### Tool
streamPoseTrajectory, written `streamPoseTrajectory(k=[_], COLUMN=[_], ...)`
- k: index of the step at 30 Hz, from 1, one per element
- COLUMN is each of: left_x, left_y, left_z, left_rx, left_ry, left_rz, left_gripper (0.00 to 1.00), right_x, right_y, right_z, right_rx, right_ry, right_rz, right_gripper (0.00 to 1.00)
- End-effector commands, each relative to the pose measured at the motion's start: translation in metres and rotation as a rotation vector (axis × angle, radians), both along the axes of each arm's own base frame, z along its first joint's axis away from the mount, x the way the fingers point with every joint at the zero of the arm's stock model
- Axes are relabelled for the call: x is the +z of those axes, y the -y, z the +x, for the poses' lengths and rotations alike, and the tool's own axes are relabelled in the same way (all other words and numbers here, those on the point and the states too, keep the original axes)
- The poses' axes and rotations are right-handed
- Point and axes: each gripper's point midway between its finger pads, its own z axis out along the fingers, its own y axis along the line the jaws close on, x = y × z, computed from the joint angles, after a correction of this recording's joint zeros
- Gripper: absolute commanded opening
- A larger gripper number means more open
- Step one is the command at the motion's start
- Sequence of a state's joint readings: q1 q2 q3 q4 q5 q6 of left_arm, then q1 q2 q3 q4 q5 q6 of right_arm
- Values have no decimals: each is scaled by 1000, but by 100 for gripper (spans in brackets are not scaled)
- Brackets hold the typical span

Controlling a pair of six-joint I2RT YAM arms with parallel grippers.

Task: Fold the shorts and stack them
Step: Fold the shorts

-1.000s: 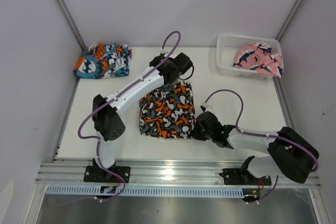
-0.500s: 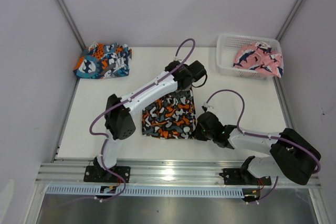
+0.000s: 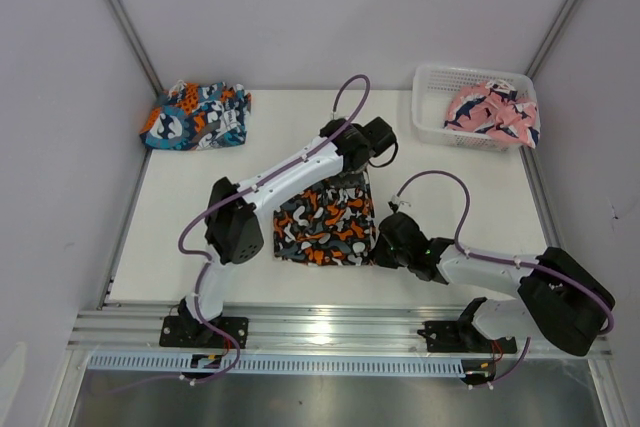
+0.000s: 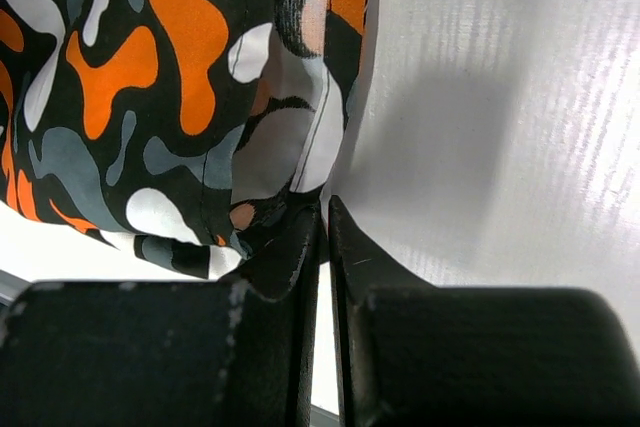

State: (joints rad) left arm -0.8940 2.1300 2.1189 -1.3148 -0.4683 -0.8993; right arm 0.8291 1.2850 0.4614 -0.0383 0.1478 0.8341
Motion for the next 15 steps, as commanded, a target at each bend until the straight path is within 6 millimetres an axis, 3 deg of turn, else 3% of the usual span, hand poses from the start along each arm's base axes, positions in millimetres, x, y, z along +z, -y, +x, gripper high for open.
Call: streamPoseTrajectory(k=[1,3,6,8,10,14,15], left_x=[2,-3,-8,-13,-14,-9,-3], left_y=[24,26,28,29,31,41,51], left_z=[10,10,13,13,12,10,10], left_rx=[34,50,63,73,67,28,8], left_ry=[24,21,23,21,15,10,10], left_rz=[-108,-111,-121,-128,-141,-195,-249], left_gripper=[10,13,32,63,81,86,86], right_x=[-5,-3,1,2,4,7,7], right_y=[15,16,18,20,22,27,29], right_z=[-4,-5,-6,-6,-6,-6,-7], right_rx=[-21,-23,-28,-32,-37,-43,-47], right_ry=[-4,1,10,12,16,20,16], right_rz=[-44,-39,-31,-28,-26,-27,-31], right_gripper=[9,9,9,9,9,9,9])
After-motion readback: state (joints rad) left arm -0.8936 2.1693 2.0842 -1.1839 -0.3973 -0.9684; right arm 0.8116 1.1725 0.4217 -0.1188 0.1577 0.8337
